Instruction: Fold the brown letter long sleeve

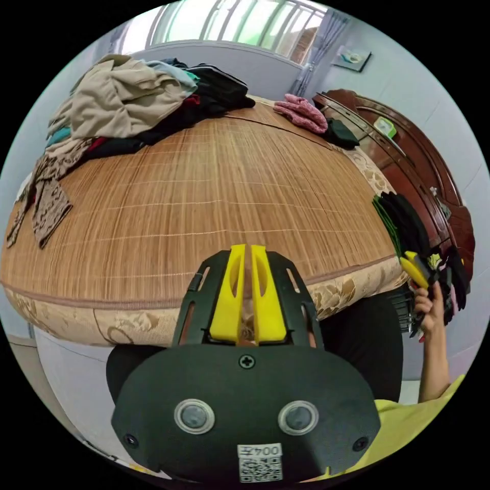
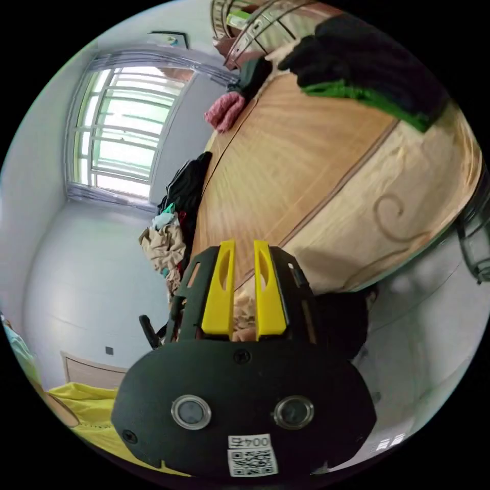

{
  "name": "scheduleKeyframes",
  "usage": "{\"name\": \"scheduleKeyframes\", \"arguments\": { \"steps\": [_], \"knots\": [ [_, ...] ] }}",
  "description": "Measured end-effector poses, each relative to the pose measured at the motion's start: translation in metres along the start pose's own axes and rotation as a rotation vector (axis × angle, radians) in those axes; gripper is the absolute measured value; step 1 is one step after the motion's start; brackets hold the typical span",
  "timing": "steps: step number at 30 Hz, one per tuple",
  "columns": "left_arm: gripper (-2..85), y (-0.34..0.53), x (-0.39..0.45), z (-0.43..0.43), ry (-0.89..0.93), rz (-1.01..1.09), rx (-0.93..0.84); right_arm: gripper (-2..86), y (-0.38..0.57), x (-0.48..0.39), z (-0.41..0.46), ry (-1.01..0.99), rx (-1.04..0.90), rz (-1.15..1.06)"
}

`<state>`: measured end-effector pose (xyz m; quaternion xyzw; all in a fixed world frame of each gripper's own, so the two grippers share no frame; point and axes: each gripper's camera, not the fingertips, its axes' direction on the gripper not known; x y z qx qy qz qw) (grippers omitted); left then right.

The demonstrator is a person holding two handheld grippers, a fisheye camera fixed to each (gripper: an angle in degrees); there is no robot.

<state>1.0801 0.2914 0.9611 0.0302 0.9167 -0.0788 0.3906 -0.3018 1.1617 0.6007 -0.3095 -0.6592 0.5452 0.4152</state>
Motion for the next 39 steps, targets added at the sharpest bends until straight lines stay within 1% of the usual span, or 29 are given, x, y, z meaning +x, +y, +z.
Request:
{"name": "scheduleKeyframes", "arguments": {
  "steps": [1, 3, 5, 8, 12, 14, 16, 19, 20, 23, 25, 27, 32, 34, 35, 37, 39],
  "knots": [
    [1.4, 0.006, -0.009, -0.005, 0.005, -0.008, 0.009, 4.9, 0.010, -0.002, 0.016, -0.020, -0.011, 0.005],
    [1.0, 0.014, -0.022, -0.015, 0.010, -0.011, 0.034, 2.4, 0.020, -0.007, 0.036, 0.007, -0.023, -0.014],
    [0.9, 0.022, -0.036, -0.025, 0.017, -0.022, 0.068, 0.3, 0.027, -0.017, 0.056, 0.077, -0.054, -0.082],
    [0.9, 0.036, -0.064, -0.039, 0.021, -0.082, 0.109, -0.4, 0.025, -0.028, 0.070, 0.139, -0.064, -0.161],
    [2.4, 0.050, -0.101, -0.049, 0.025, -0.169, 0.143, -0.7, 0.020, -0.026, 0.095, 0.153, -0.139, -0.145],
    [4.1, 0.053, -0.119, -0.054, -0.008, -0.212, 0.170, -0.7, 0.018, -0.029, 0.107, 0.166, -0.152, -0.140],
    [8.4, 0.052, -0.146, -0.066, -0.107, -0.245, 0.244, -0.7, 0.017, -0.034, 0.116, 0.193, -0.165, -0.151],
    [12.8, 0.036, -0.194, -0.082, -0.257, -0.284, 0.299, -0.7, 0.015, -0.040, 0.130, 0.234, -0.195, -0.163],
    [13.5, 0.031, -0.205, -0.084, -0.276, -0.296, 0.302, -0.7, 0.014, -0.042, 0.135, 0.238, -0.200, -0.163],
    [17.1, 0.009, -0.264, -0.091, -0.356, -0.382, 0.275, -0.7, 0.010, -0.045, 0.145, 0.241, -0.207, -0.145],
    [19.1, -0.009, -0.307, -0.090, -0.442, -0.434, 0.229, -0.7, 0.009, -0.047, 0.152, 0.244, -0.213, -0.141],
    [19.8, -0.022, -0.335, -0.082, -0.475, -0.457, 0.173, -0.7, 0.007, -0.051, 0.160, 0.256, -0.225, -0.143],
    [19.0, -0.047, -0.381, -0.046, -0.507, -0.458, 0.007, -0.7, 0.005, -0.063, 0.180, 0.284, -0.236, -0.144],
    [17.0, -0.052, -0.395, -0.034, -0.519, -0.447, -0.046, -0.7, 0.005, -0.066, 0.185, 0.286, -0.236, -0.140],
    [15.4, -0.052, -0.398, -0.034, -0.506, -0.448, -0.038, -0.7, 0.005, -0.069, 0.189, 0.289, -0.236, -0.140],
    [7.7, -0.056, -0.408, -0.036, -0.433, -0.428, -0.048, -0.7, 0.005, -0.072, 0.194, 0.293, -0.235, -0.140],
    [4.7, -0.059, -0.408, -0.044, -0.443, -0.394, -0.039, -0.8, 0.006, -0.075, 0.198, 0.291, -0.232, -0.138]
  ]
}}
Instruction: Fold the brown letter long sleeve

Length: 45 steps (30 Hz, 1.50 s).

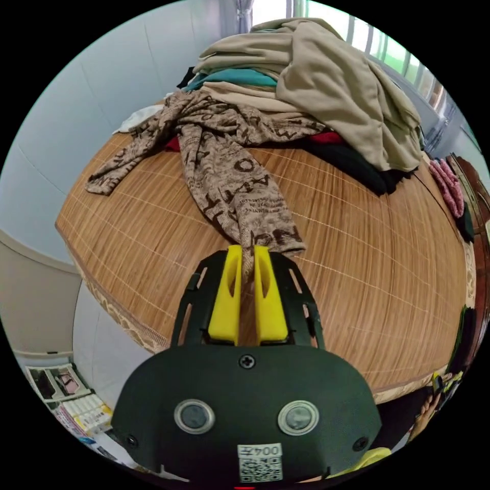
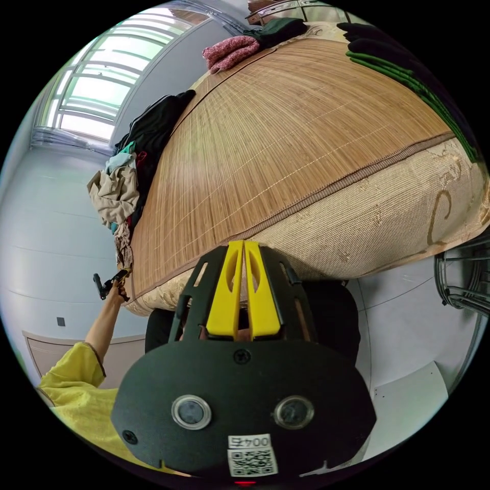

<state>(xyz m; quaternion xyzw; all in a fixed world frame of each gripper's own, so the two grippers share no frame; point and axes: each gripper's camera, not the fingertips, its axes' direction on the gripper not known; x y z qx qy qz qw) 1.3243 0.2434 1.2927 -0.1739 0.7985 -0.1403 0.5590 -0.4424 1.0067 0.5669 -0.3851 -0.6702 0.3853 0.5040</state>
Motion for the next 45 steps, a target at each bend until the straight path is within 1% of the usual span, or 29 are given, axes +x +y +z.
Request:
{"name": "scheduleKeyframes", "arguments": {
  "steps": [2, 4, 5, 7, 8, 9, 10, 13, 15, 18, 19, 21, 23, 25, 27, 29, 30, 31, 32, 33, 34, 35, 37, 38, 40, 41, 42, 43, 45],
  "knots": [
    [3.9, 0.001, -0.002, -0.018, 0.083, 0.047, 0.075, -0.8, -0.001, -0.005, 0.004, -0.007, 0.003, 0.004],
    [3.2, 0.008, -0.001, -0.053, 0.221, 0.126, 0.187, -0.8, -0.001, -0.008, 0.006, -0.016, 0.006, 0.006],
    [3.2, 0.011, 0.002, -0.062, 0.243, 0.170, 0.203, -0.8, -0.001, -0.010, 0.008, -0.020, 0.008, 0.006],
    [3.0, 0.026, 0.024, -0.093, 0.364, 0.394, 0.231, -0.8, 0.000, -0.014, 0.011, -0.029, 0.007, 0.002],
    [2.9, 0.032, 0.031, -0.101, 0.413, 0.461, 0.232, -0.7, 0.000, -0.016, 0.012, -0.033, 0.007, -0.001],
    [2.9, 0.045, 0.048, -0.116, 0.526, 0.571, 0.231, -0.7, 0.000, -0.017, 0.012, -0.038, 0.008, -0.004],
    [2.9, 0.061, 0.069, -0.129, 0.590, 0.655, 0.212, -0.7, 0.001, -0.019, 0.013, -0.048, 0.010, -0.007],
    [2.9, 0.107, 0.133, -0.153, 0.550, 0.810, 0.217, -0.7, 0.003, -0.021, 0.014, -0.076, 0.024, 0.001],
    [2.9, 0.122, 0.161, -0.156, 0.600, 0.801, 0.225, -0.8, 0.003, -0.021, 0.015, -0.095, 0.030, 0.009],
    [2.9, 0.131, 0.204, -0.153, 0.791, 0.777, 0.177, -0.8, 0.006, -0.026, 0.015, -0.115, 0.045, 0.011],
    [2.9, 0.139, 0.226, -0.156, 0.826, 0.820, 0.166, -0.8, 0.007, -0.028, 0.016, -0.120, 0.049, 0.008],
    [3.0, 0.155, 0.260, -0.163, 0.806, 0.886, 0.155, -0.8, 0.009, -0.031, 0.016, -0.127, 0.059, 0.007],
    [3.3, 0.164, 0.285, -0.168, 0.768, 0.902, 0.169, -0.8, 0.010, -0.032, 0.016, -0.151, 0.071, 0.012],
    [3.8, 0.156, 0.312, -0.168, 0.825, 0.889, 0.127, -0.7, 0.010, -0.033, 0.016, -0.169, 0.078, 0.024],
    [4.3, 0.146, 0.326, -0.163, 0.832, 0.872, 0.097, -0.7, 0.010, -0.034, 0.017, -0.176, 0.082, 0.035],
    [5.2, 0.129, 0.323, -0.148, 0.767, 0.770, 0.081, -0.7, 0.009, -0.040, 0.019, -0.162, 0.073, 0.036],
    [7.1, 0.116, 0.313, -0.133, 0.717, 0.687, 0.055, -0.7, 0.009, -0.041, 0.020, -0.156, 0.070, 0.035],
    [10.0, 0.103, 0.296, -0.116, 0.730, 0.612, -0.007, -0.7, 0.009, -0.044, 0.021, -0.148, 0.065, 0.032],
    [12.1, 0.097, 0.286, -0.107, 0.779, 0.579, -0.042, -0.7, 0.009, -0.046, 0.021, -0.146, 0.063, 0.031],
    [16.2, 0.087, 0.262, -0.088, 0.915, 0.505, -0.126, -0.7, 0.009, -0.047, 0.021, -0.148, 0.063, 0.032],
    [17.1, 0.080, 0.234, -0.072, 1.019, 0.420, -0.176, -0.7, 0.009, -0.048, 0.021, -0.154, 0.065, 0.036],
    [17.6, 0.078, 0.219, -0.066, 1.044, 0.377, -0.174, -0.7, 0.009, -0.048, 0.021, -0.165, 0.068, 0.043],
    [18.1, 0.067, 0.146, -0.053, 1.013, 0.195, -0.067, -0.7, 0.008, -0.049, 0.022, -0.180, 0.069, 0.058],
    [18.2, 0.064, 0.125, -0.049, 1.002, 0.133, -0.029, -0.7, 0.007, -0.051, 0.024, -0.184, 0.066, 0.063],
    [18.5, 0.046, 0.043, -0.022, 1.028, -0.186, 0.046, -0.7, 0.004, -0.058, 0.027, -0.170, 0.053, 0.054],
    [18.6, 0.042, 0.025, -0.014, 1.049, -0.259, 0.056, -0.7, 0.002, -0.065, 0.030, -0.147, 0.040, 0.038],
    [18.7, 0.035, -0.005, 0.001, 1.070, -0.395, 0.082, -0.7, 0.001, -0.069, 0.031, -0.132, 0.033, 0.028],
    [18.9, 0.028, -0.031, 0.014, 1.044, -0.506, 0.097, -0.7, -0.001, -0.076, 0.034, -0.101, 0.020, 0.011],
    [19.1, 0.021, -0.057, 0.030, 1.001, -0.623, 0.101, -0.7, -0.002, -0.084, 0.037, -0.063, 0.006, -0.003]
  ]
}}
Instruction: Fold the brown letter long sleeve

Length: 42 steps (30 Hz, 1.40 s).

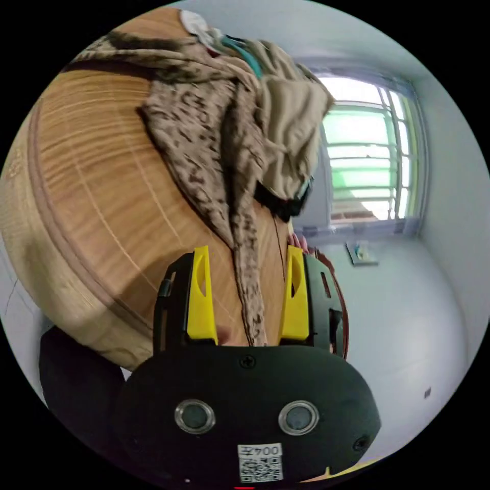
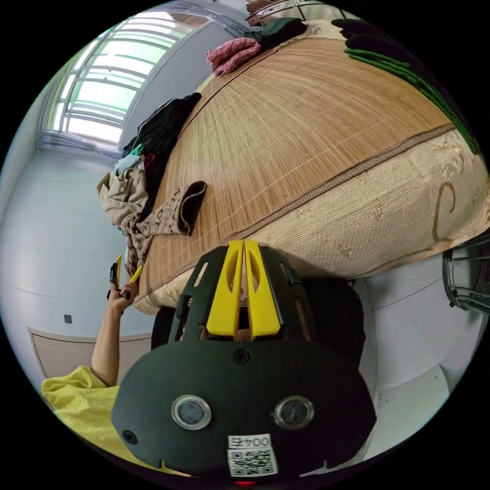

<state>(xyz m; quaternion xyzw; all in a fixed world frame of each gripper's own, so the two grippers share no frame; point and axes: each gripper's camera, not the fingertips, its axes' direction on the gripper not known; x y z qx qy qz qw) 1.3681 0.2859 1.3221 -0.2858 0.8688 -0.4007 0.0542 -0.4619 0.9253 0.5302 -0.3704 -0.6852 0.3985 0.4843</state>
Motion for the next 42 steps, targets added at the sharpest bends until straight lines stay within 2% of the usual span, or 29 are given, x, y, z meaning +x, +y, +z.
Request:
{"name": "scheduleKeyframes", "arguments": {
  "steps": [5, 11, 14, 15, 17, 20, 22, 25, 27, 30, 35, 42],
  "knots": [
    [18.5, -0.027, -0.023, 0.004, -0.036, -0.110, 0.067, -0.7, -0.006, -0.004, 0.001, -0.011, -0.006, 0.034],
    [14.5, -0.040, -0.045, 0.025, 0.072, -0.229, 0.119, -0.8, -0.011, -0.015, 0.002, 0.010, -0.013, 0.032],
    [8.6, -0.049, -0.052, 0.038, 0.097, -0.262, 0.116, -0.8, -0.014, -0.017, 0.000, 0.001, -0.017, 0.035],
    [5.0, -0.052, -0.051, 0.041, 0.102, -0.241, 0.067, -0.8, -0.014, -0.018, 0.000, 0.001, -0.017, 0.034],
    [4.4, -0.053, -0.034, 0.035, 0.045, -0.139, 0.050, -0.8, -0.016, -0.021, -0.001, 0.001, -0.019, 0.033],
    [4.1, -0.032, 0.028, 0.004, 0.005, 0.207, 0.059, -0.8, -0.018, -0.023, -0.004, -0.009, -0.016, 0.036],
    [3.8, 0.008, 0.074, -0.034, 0.022, 0.476, 0.081, -0.7, -0.018, -0.023, -0.006, -0.016, -0.012, 0.039],
    [3.4, 0.065, 0.109, -0.082, 0.018, 0.701, 0.078, -0.6, -0.015, -0.025, -0.013, -0.031, 0.005, 0.047],
    [3.3, 0.092, 0.116, -0.105, -0.028, 0.780, 0.057, -0.6, -0.012, -0.032, -0.019, -0.073, 0.007, 0.008],
    [3.2, 0.133, 0.115, -0.127, 0.005, 0.877, -0.061, -0.1, -0.003, -0.059, -0.026, -0.201, -0.026, -0.120],
    [2.9, 0.200, 0.107, -0.133, 0.018, 0.901, -0.213, 5.4, 0.000, -0.161, -0.037, -0.362, -0.159, -0.443],
    [3.3, 0.286, 0.116, -0.121, 0.108, 1.018, -0.438, 18.3, 0.011, -0.288, -0.013, -0.306, -0.453, -0.733]
  ]
}}
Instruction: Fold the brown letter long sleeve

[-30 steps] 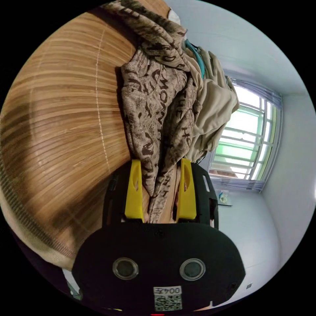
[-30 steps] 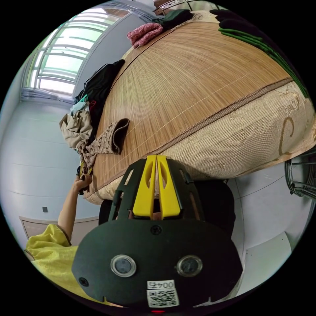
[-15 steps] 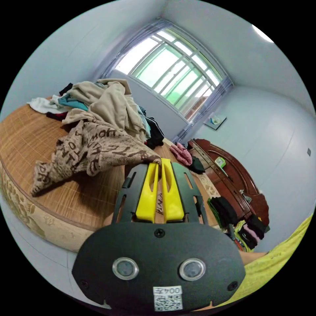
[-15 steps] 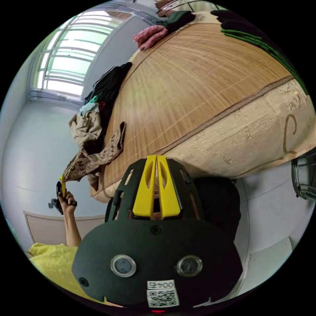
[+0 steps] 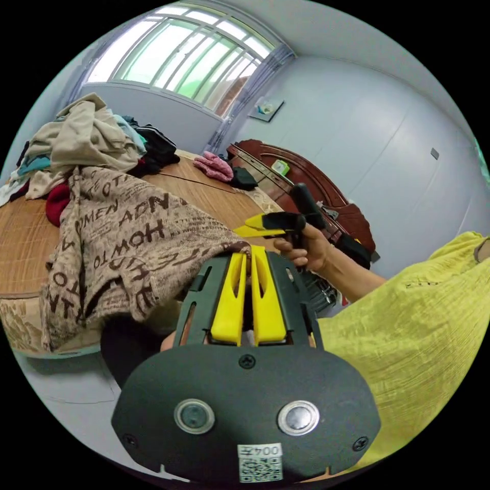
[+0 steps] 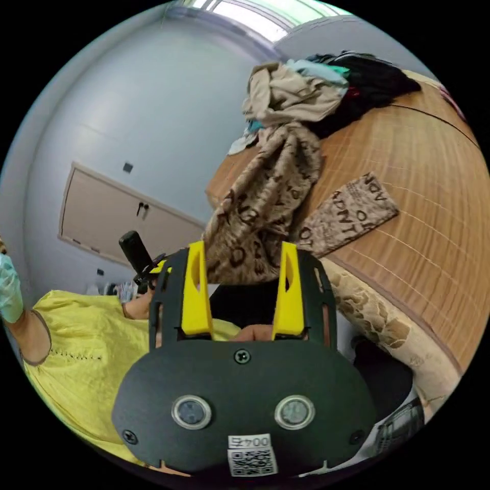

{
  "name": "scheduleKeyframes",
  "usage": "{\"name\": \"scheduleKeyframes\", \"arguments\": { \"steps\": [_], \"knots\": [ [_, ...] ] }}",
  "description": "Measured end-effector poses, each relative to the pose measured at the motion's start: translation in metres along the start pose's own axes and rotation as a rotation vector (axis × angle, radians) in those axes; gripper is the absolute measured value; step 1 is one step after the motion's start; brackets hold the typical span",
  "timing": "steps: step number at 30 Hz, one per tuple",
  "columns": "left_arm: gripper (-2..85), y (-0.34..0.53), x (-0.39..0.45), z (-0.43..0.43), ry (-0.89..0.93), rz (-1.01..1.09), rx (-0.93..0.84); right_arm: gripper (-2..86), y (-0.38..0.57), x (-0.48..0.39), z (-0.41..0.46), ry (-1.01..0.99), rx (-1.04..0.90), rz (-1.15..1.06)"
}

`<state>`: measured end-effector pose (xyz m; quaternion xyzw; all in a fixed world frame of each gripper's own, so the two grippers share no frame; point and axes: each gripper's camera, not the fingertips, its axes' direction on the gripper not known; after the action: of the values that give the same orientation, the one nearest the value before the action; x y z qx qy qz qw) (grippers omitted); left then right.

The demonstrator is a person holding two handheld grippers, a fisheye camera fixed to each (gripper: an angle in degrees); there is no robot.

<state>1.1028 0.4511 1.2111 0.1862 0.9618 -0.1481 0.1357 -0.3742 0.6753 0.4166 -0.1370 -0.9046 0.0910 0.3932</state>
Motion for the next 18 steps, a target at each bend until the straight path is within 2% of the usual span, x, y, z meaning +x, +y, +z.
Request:
{"name": "scheduleKeyframes", "arguments": {
  "steps": [2, 4, 6, 8, 9, 12, 16, 18],
  "knots": [
    [3.4, 0.003, 0.010, 0.014, 0.044, 0.002, -0.017, 19.3, -0.013, -0.008, 0.023, -0.059, -0.122, 0.014],
    [3.5, 0.005, 0.022, 0.033, 0.037, 0.017, -0.055, 17.5, -0.016, 0.003, 0.033, -0.190, -0.154, 0.098],
    [3.6, 0.004, 0.031, 0.043, 0.025, 0.050, -0.088, 13.7, -0.014, 0.019, 0.044, -0.301, -0.199, 0.185],
    [3.8, 0.000, 0.038, 0.050, 0.013, 0.083, -0.115, 4.7, -0.007, 0.029, 0.048, -0.295, -0.215, 0.232],
    [4.0, -0.003, 0.041, 0.055, 0.008, 0.099, -0.143, 4.3, -0.005, 0.029, 0.046, -0.306, -0.200, 0.223],
    [5.1, -0.009, 0.044, 0.064, 0.065, 0.093, -0.158, 3.1, 0.004, 0.028, 0.021, -0.298, -0.061, 0.198],
    [7.9, -0.017, 0.044, 0.070, 0.263, 0.061, -0.169, 2.6, 0.019, 0.037, -0.051, -0.308, 0.222, 0.196],
    [8.2, -0.016, 0.042, 0.069, 0.260, 0.041, -0.168, 2.7, 0.025, 0.047, -0.089, -0.261, 0.323, 0.216]
  ]
}}
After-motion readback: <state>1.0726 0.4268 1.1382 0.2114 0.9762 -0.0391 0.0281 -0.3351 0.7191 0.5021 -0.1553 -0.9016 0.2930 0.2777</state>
